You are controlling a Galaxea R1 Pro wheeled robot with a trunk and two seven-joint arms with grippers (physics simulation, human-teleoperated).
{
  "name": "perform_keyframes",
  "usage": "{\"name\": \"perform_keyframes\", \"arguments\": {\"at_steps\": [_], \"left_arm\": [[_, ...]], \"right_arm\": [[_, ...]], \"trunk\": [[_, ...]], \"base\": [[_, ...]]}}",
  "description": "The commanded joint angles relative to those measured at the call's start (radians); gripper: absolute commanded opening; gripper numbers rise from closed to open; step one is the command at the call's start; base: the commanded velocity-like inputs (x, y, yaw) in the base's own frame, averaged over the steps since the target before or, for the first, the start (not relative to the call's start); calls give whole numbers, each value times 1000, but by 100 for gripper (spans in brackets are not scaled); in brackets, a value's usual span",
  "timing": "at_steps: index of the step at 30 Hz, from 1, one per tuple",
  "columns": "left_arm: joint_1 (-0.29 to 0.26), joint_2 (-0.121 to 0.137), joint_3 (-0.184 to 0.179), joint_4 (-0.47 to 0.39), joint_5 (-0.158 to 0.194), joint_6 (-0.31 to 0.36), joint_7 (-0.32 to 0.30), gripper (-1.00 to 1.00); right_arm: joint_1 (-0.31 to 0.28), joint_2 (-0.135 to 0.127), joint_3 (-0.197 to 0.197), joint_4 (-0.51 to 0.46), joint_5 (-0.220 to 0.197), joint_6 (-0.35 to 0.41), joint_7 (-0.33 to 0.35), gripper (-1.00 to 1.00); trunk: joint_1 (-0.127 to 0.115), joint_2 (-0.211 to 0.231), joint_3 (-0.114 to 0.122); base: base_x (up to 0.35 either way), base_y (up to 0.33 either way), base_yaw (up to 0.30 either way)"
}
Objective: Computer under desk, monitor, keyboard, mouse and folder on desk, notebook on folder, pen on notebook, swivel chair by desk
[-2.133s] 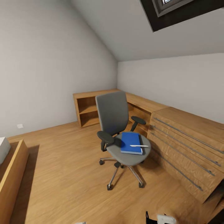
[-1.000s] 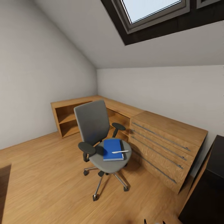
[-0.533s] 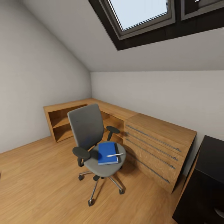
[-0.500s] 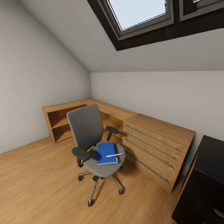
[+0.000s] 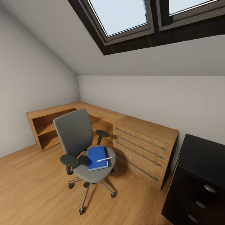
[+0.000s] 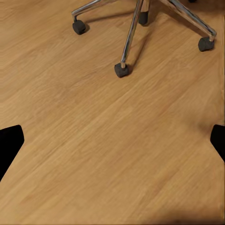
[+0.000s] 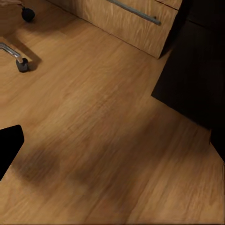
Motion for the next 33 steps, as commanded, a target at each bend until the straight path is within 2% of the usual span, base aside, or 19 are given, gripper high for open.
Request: {"name": "perform_keyframes", "arguments": {"at_steps": [1,5,24,33], "left_arm": [[0,-3,7,0,-10,-4,7,100],[1,-16,6,0,-10,-10,10,100],[2,-14,10,-1,-6,-7,18,100],[2,-13,11,-1,-5,-7,19,100]], "right_arm": [[-1,1,0,3,5,-7,-7,100],[-1,7,0,3,4,-17,-8,100],[-1,11,0,3,3,-17,-8,100],[0,7,0,2,7,-15,-7,100]], "trunk": [[-4,7,2],[-8,14,6],[-8,14,1],[-8,14,-1]], "base": [[0,0,-287],[0,0,-293],[0,0,-292],[0,0,-69]]}}
